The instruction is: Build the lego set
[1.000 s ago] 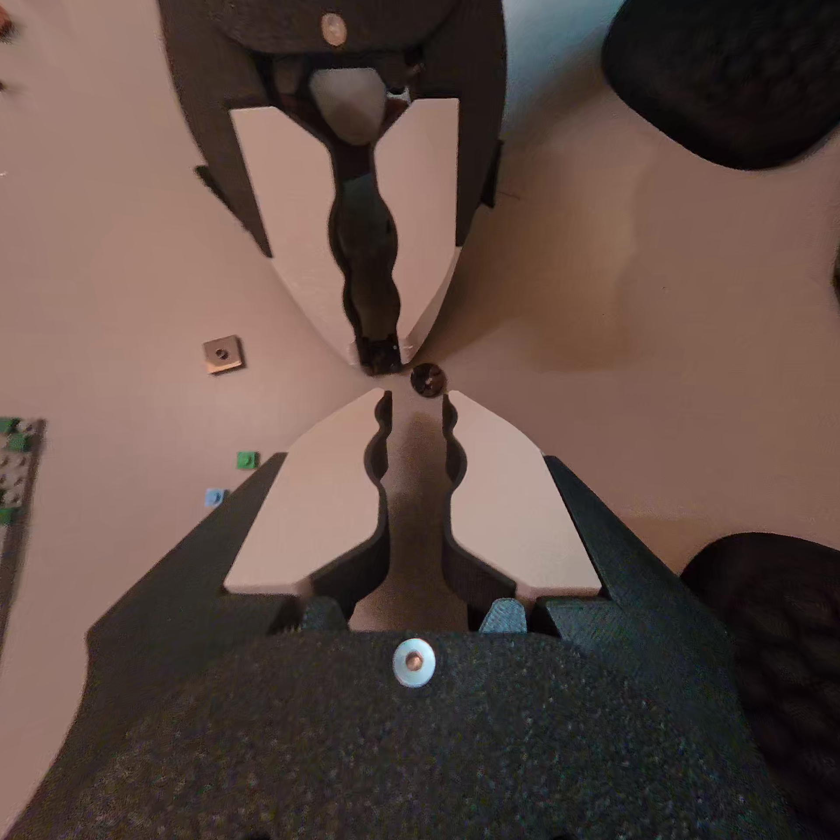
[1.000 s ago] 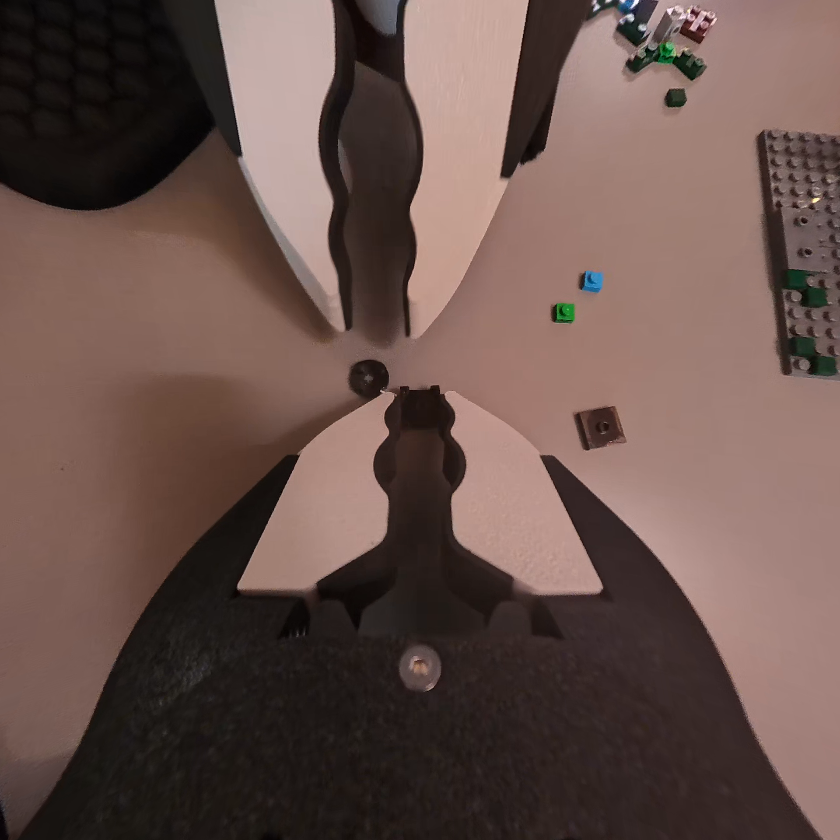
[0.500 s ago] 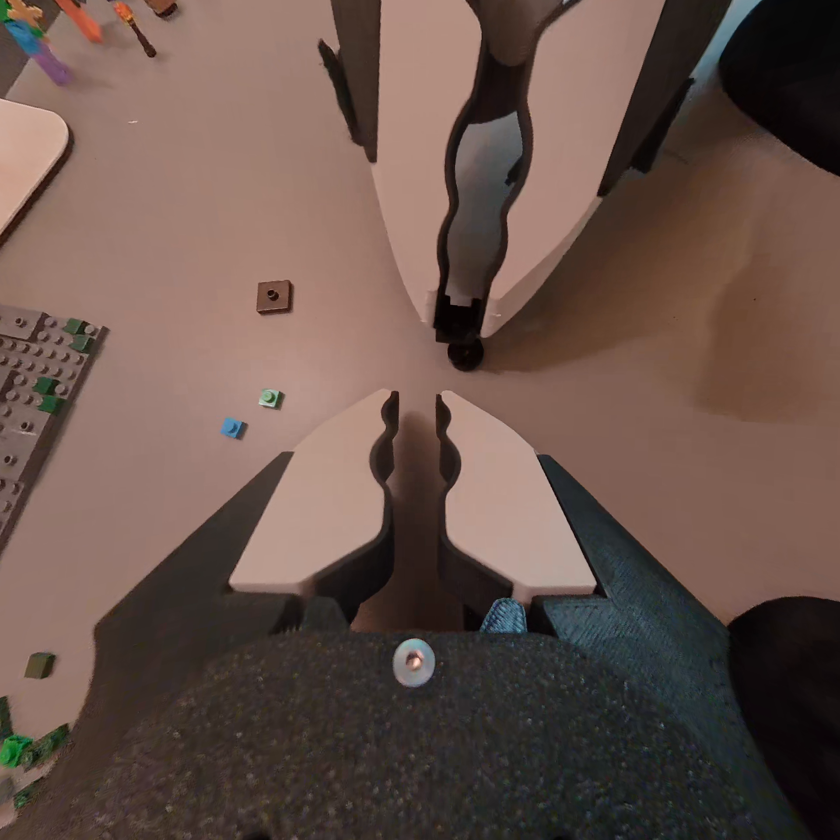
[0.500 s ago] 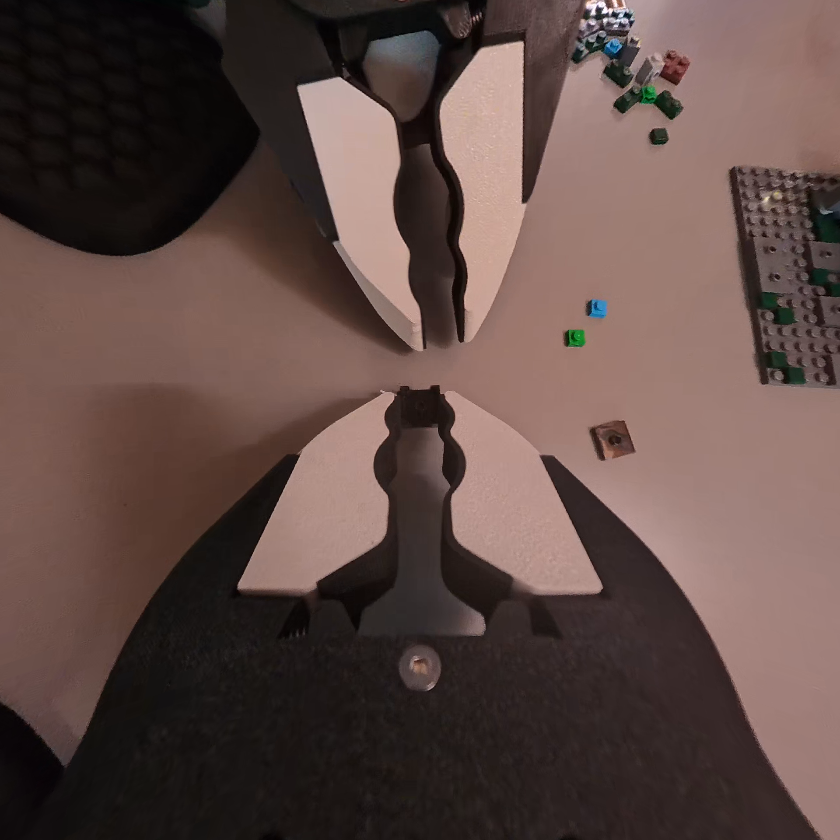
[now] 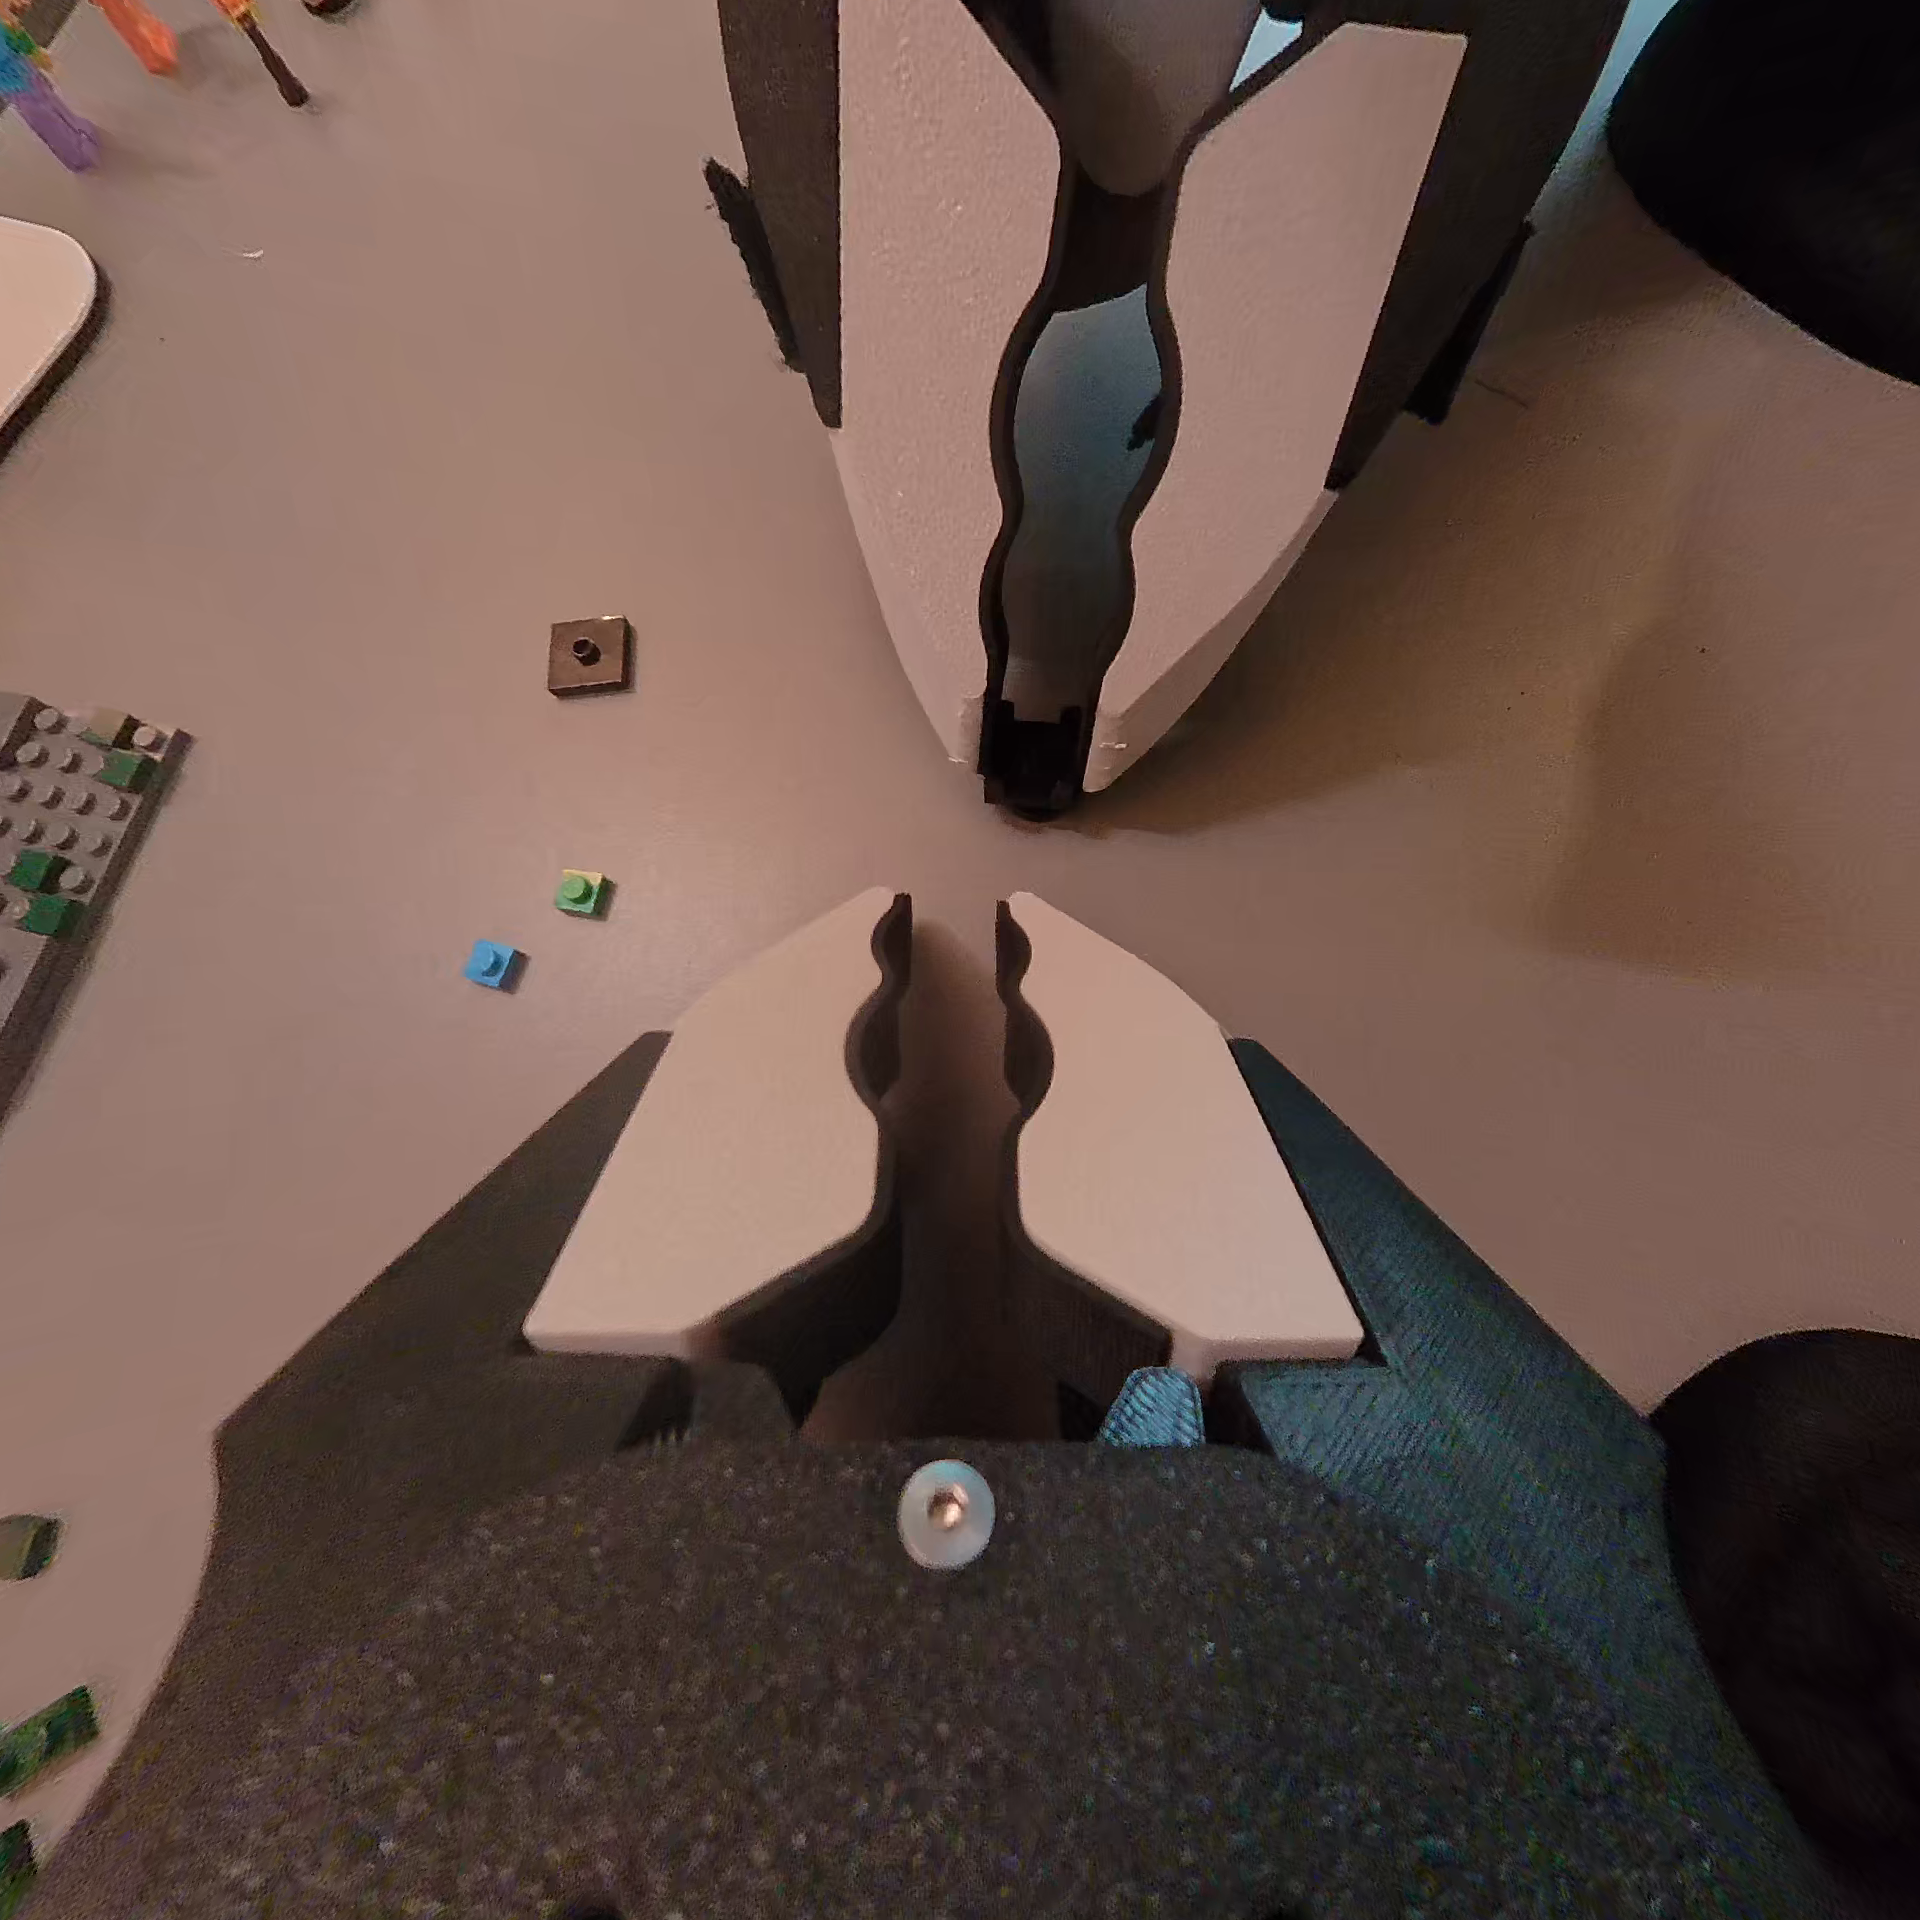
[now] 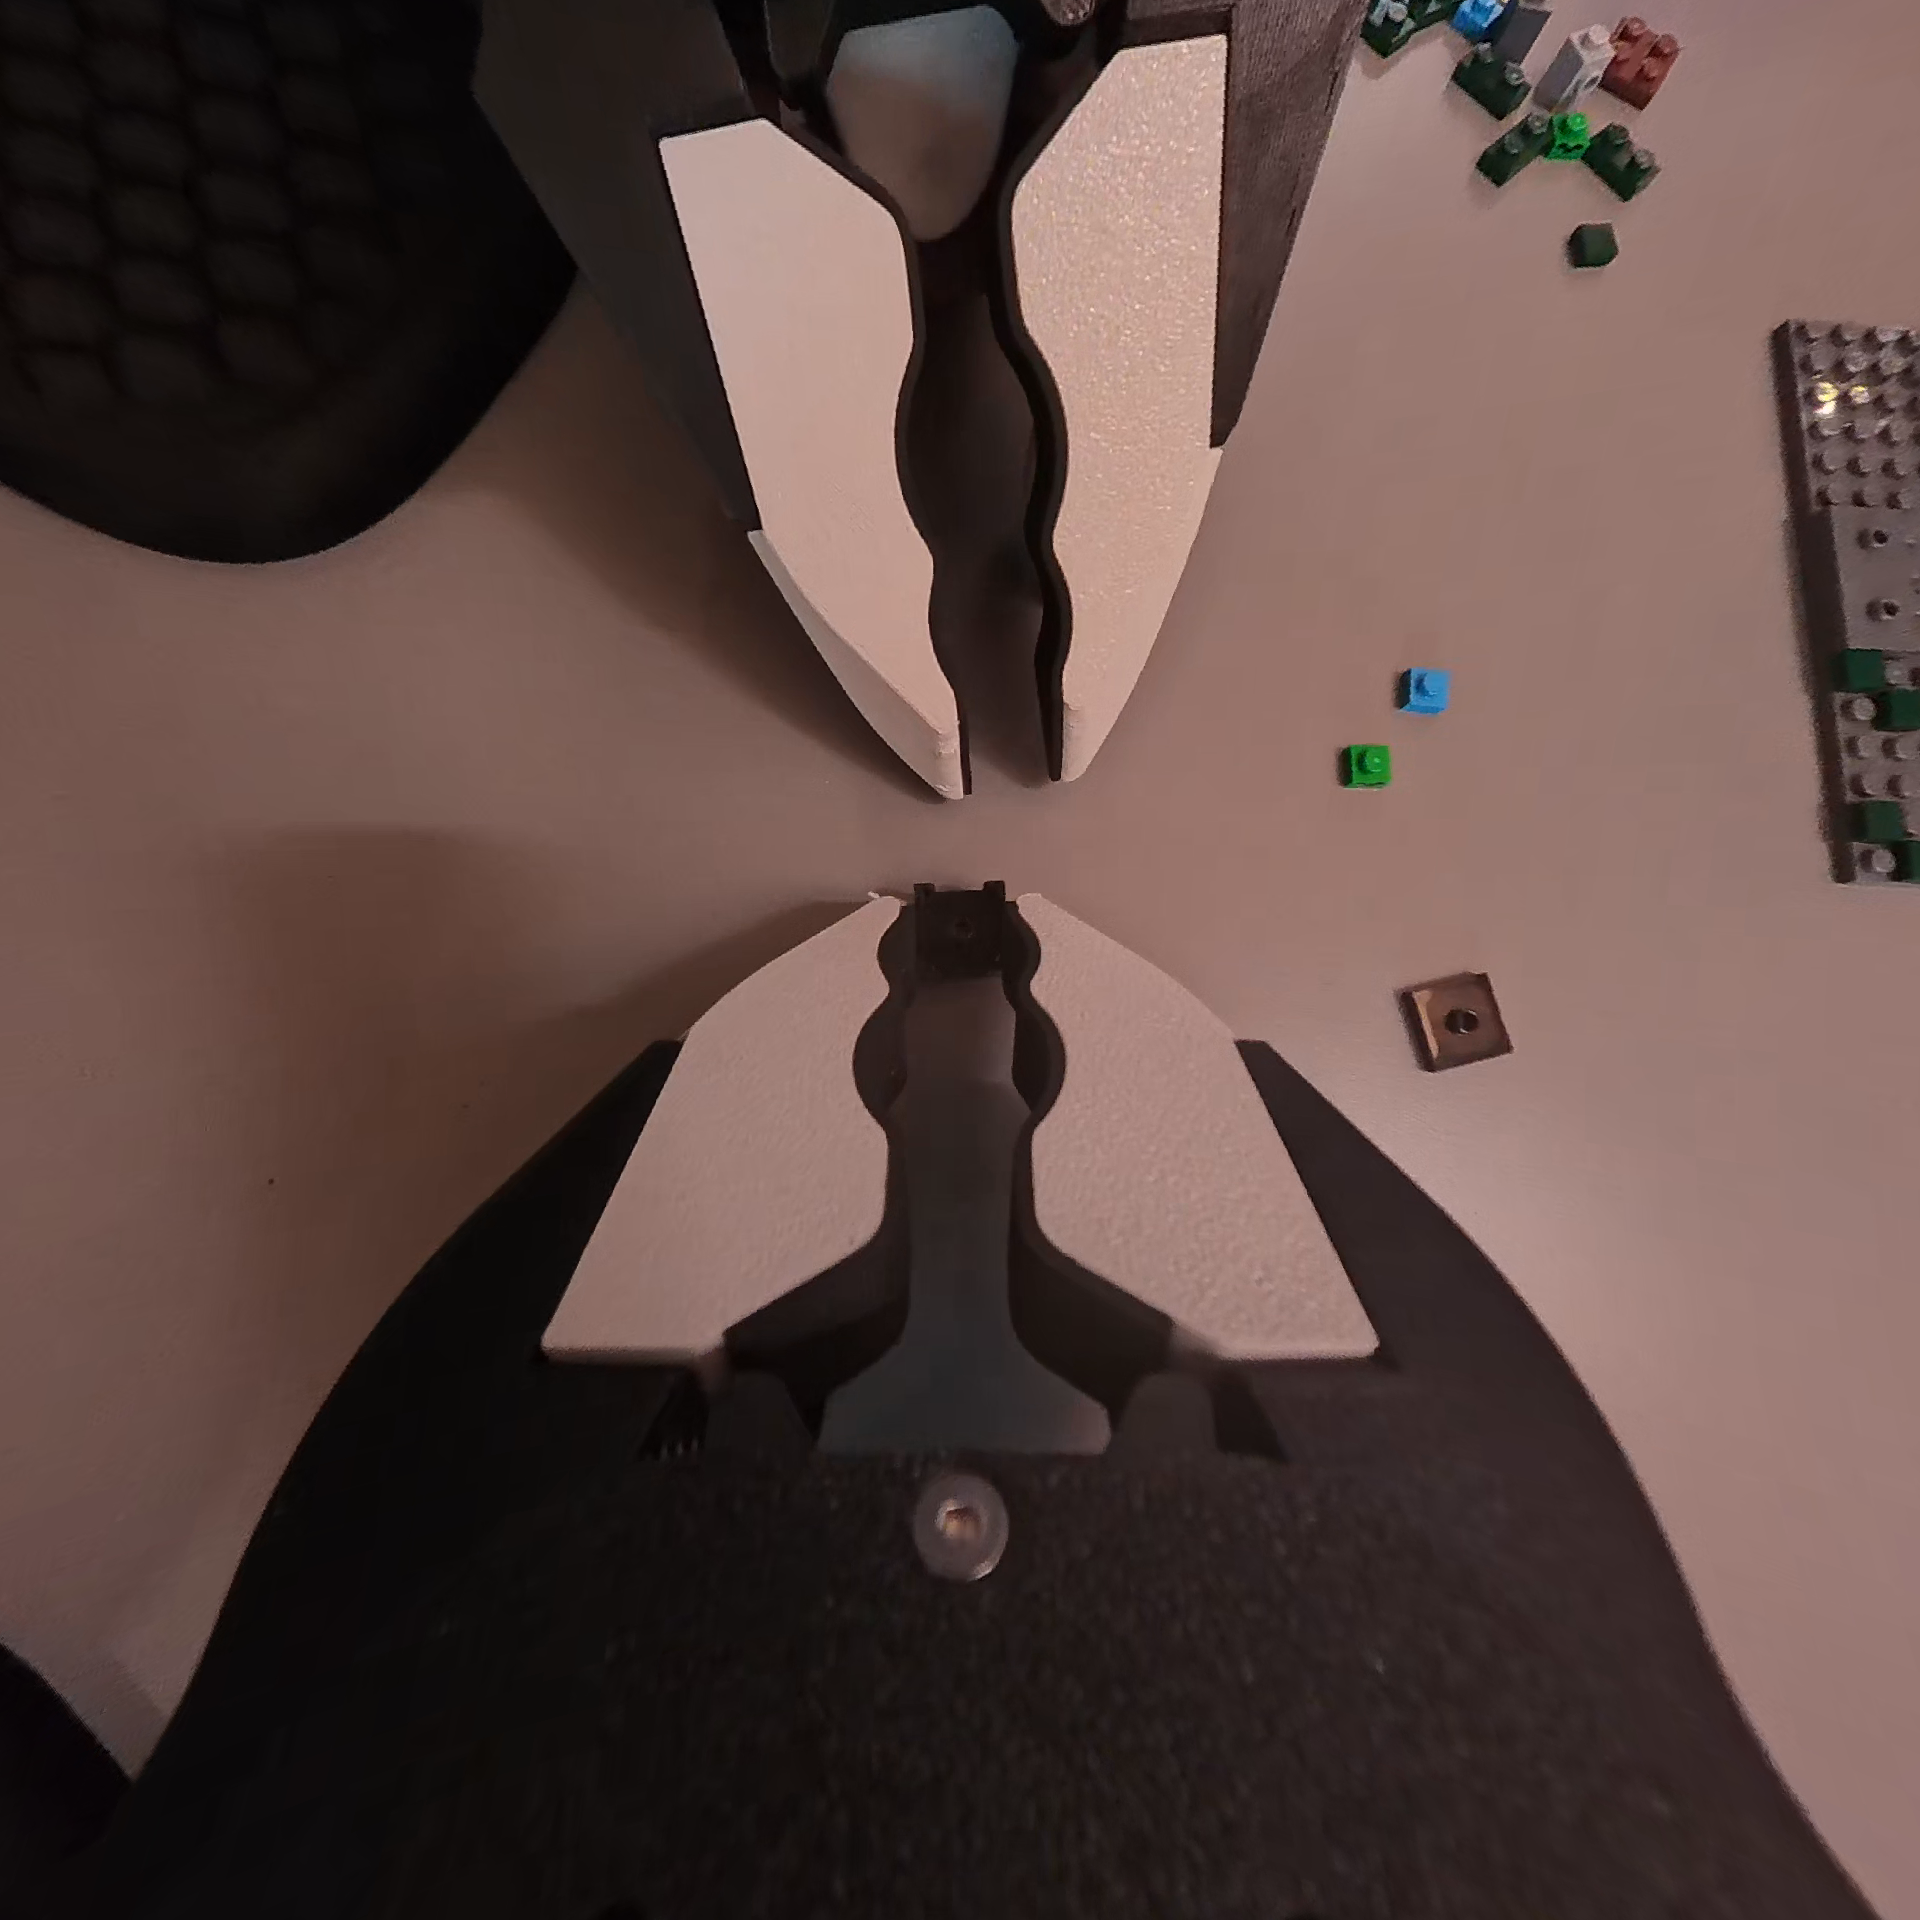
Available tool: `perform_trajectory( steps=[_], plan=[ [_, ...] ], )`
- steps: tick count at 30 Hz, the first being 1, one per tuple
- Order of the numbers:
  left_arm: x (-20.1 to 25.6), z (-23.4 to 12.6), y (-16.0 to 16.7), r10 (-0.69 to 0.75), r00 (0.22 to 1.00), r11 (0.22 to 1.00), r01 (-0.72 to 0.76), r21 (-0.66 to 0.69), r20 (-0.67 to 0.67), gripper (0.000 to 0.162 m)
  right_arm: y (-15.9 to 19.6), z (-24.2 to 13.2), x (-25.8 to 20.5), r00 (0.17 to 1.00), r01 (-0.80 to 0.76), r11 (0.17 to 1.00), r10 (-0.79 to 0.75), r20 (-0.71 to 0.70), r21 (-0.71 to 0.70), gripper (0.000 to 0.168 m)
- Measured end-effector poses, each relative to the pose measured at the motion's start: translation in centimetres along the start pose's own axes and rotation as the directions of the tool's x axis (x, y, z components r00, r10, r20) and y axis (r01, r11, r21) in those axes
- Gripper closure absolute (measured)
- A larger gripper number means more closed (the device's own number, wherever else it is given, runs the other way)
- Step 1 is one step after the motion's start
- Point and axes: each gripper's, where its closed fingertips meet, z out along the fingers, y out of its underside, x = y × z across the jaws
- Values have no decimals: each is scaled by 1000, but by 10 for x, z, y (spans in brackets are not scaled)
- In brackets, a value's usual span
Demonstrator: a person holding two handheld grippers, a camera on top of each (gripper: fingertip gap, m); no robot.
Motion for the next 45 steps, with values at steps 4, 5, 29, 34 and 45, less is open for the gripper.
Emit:
perform_trajectory(
  steps=[4,5,29,34,45],
  plan=[
    [1,0,0,0,1000,1000,0,0,-3,147,0,0,0,1000,1,1000,-1,3,9,152],
    [1,0,0,0,1000,1000,0,-1,-3,147,0,0,0,1000,2,1000,-2,4,12,151],
    [-2,-6,-6,-9,1000,999,8,48,23,147,0,-38,13,995,-65,994,72,-70,90,143],
    [-2,-6,-6,-10,1000,999,9,50,18,147,5,-32,4,995,-74,994,78,-60,80,143],
    [4,-3,-9,-7,1000,998,7,58,-9,146,14,-24,0,996,-72,995,74,-42,64,142]
  ],
)
